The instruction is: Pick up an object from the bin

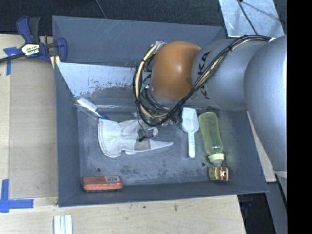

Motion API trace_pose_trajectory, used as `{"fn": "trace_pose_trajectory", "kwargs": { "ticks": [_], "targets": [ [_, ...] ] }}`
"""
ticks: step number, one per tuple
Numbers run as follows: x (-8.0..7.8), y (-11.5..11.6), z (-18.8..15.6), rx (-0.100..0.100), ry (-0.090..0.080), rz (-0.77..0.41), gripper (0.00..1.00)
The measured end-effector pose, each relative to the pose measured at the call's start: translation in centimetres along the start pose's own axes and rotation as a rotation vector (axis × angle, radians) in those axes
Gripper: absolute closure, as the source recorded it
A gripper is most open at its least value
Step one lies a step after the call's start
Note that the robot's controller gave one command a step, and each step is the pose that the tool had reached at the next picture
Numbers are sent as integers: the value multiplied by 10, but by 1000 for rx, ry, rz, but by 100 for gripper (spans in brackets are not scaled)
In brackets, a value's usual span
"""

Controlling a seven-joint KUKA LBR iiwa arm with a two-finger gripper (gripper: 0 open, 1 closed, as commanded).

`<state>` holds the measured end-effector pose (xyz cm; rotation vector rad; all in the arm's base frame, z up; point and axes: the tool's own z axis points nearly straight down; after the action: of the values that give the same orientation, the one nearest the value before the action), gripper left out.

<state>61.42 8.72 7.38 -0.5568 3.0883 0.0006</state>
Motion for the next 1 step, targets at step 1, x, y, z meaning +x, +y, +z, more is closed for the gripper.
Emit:
{"fn": "trace_pose_trajectory", "kwargs": {
  "ticks": [1],
  "targets": [
    [0, 0, 0, 0, 0, 0, 100]
  ]
}}
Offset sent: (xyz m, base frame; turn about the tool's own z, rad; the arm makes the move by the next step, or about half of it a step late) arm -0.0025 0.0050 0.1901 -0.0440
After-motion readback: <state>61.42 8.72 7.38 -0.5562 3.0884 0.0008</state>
